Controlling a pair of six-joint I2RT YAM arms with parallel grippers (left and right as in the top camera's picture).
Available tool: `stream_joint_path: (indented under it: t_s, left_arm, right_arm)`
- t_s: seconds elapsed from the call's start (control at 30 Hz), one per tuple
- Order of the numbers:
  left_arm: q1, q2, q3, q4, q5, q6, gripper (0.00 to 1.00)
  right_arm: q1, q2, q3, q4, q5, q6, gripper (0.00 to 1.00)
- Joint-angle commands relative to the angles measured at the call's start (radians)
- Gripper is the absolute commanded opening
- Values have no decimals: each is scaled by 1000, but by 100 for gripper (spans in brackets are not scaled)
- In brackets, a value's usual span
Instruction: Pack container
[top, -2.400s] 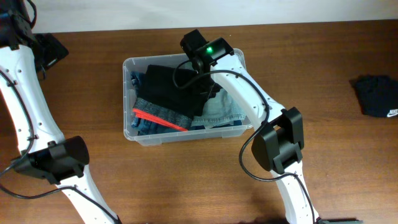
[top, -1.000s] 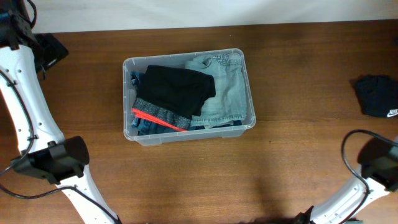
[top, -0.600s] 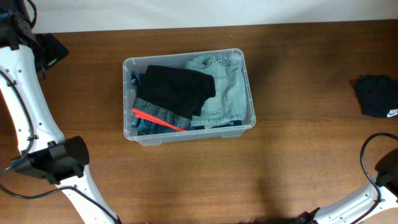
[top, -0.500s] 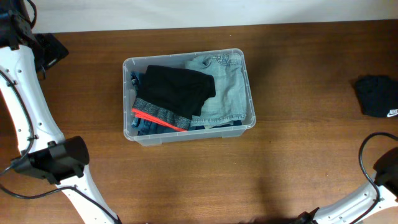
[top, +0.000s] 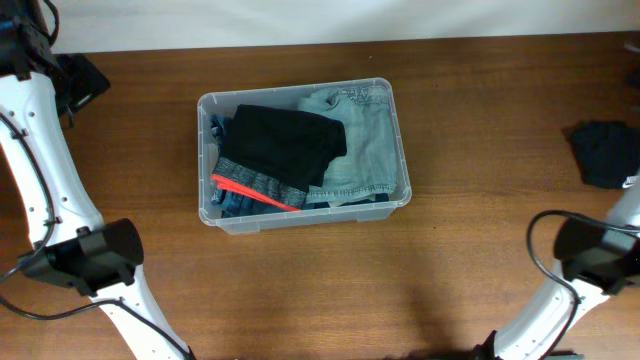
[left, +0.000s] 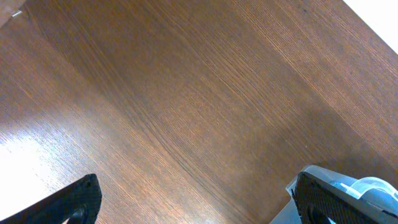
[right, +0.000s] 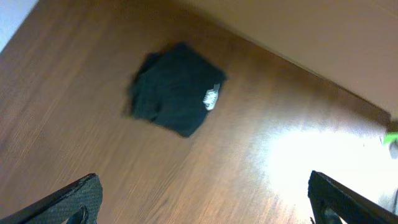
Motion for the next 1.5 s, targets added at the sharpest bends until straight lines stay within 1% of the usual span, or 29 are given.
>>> stream_joint_path:
  t_s: [0.0,0.07,0.17,0.2,0.23,0.3,0.4,0.53,0.6,0.7,0.73,0.77,0.8,0.9,0.93,1.0,1.03,1.07,1.1,1.17,1.23,1.3,1.37,1.43,1.47]
  left_arm:
    - [-1,-16,-6,-1,-4,-5,99]
    - [-1,-16,-6,-1,-4,-5,99]
    - [-1,-16,-6,-1,-4,-5,99]
    - [-1,-16,-6,-1,-4,-5,100]
    - [-1,-16,-6,-1,-4,-5,99]
    - [-1,-16,-6,-1,-4,-5,99]
    - [-1,-16,-6,-1,-4,-5,100]
    - [-1,-16,-6,-1,-4,-5,99]
    - [-1,-16,-6,-1,-4,-5,99]
    - [-1,-16,-6,-1,-4,-5,100]
    - [-1,-16,-6,-1,-4,-5,99]
    - [-1,-16,-6,-1,-4,-5,99]
    - [-1,-16,-6,-1,-4,-5,99]
    - [-1,-16,-6,-1,-4,-5,99]
    - [-1,-16,-6,-1,-4,-5,99]
    - [-1,-16,-6,-1,-4,-5,99]
    - [-1,-16,-6,-1,-4,-5,99]
    - [-1,-16,-6,-1,-4,-5,99]
    - [-1,-16,-6,-1,-4,-5,99]
    - [-1,-16,-6,-1,-4,-5,99]
    - [-1,-16,-6,-1,-4,-5,99]
    - [-1,-16,-6,-1,-4,-5,99]
    - [-1,-16,-6,-1,-4,-5,99]
    - [-1,-16,-6,-1,-4,-5,99]
    - [-1,-16,-6,-1,-4,-5,99]
  right_arm:
    - [104,-4,-4,11,32,-97,99]
    - [162,-14,-4,39,-66,-222,99]
    - [252,-49,-3,86,-397,-541,99]
    - [278,-62,-1,93,-491,-619,98]
    - [303,-75,3,103,-550,-653,99]
    - [347,-101,15,136,-598,-674,98]
    - [378,-134,28,208,-600,-673,98]
    - [380,-170,37,292,-595,-673,99]
    - [377,-174,37,301,-512,-658,98]
    - [370,-163,24,265,-135,-412,98]
    - [361,-154,16,240,-45,-342,99]
    - [347,-147,6,211,9,-279,99]
    - [328,-140,-5,196,23,-252,99]
    - [270,-127,-44,192,-6,-255,99]
    - [252,-127,-62,204,-45,-300,99]
    - [222,-127,-99,230,-207,-485,99]
    - [210,-127,-123,232,-349,-632,98]
    - [200,-127,-147,229,-464,-728,99]
    - [188,-127,-173,224,-570,-798,99]
    - [175,-127,-232,229,-680,-863,98]
    - [172,-127,-304,234,-708,-929,99]
    - [171,-127,-387,272,-699,-932,99]
    - [161,-127,-472,341,-677,-839,99]
    - [138,-127,-534,406,-580,-640,99]
    - [113,-127,-560,430,-519,-510,99]
